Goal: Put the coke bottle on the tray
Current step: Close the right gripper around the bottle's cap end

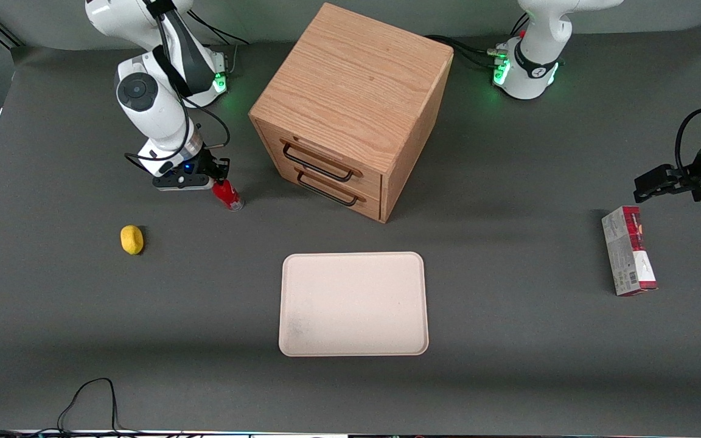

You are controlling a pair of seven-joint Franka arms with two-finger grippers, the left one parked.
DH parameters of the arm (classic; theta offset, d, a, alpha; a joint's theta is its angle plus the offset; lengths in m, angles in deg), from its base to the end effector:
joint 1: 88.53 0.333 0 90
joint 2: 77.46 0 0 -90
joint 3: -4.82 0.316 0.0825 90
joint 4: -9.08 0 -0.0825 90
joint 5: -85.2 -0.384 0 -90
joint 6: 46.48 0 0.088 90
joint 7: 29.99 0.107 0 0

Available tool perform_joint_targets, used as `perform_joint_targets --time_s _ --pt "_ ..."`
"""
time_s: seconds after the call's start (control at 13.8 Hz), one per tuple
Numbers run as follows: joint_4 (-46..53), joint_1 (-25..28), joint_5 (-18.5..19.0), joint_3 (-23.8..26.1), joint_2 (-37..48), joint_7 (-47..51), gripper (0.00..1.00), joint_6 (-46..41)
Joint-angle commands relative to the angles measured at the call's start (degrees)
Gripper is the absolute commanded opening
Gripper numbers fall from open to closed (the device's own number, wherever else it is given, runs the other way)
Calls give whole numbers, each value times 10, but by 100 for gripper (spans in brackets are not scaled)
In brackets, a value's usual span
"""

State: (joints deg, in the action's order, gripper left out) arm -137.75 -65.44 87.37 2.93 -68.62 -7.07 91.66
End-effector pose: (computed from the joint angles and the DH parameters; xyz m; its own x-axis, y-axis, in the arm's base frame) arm 0.4098 0.1590 0.3210 0.9999 -0.0014 0.0100 -0.0015 -0.9998 0.0178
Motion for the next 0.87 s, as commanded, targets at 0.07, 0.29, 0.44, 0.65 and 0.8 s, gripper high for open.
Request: perform_joint_targets --time_s 0.07,0.29,0.44,0.65,0.8 --pt "70 1 9 -3 39 9 21 -101" --pt "235 0 5 -15 35 8 21 -280" --pt "359 0 3 -17 20 7 21 -399" --pt "463 0 -15 -19 13 7 21 -496" --pt "505 0 -20 -19 1 6 21 -512"
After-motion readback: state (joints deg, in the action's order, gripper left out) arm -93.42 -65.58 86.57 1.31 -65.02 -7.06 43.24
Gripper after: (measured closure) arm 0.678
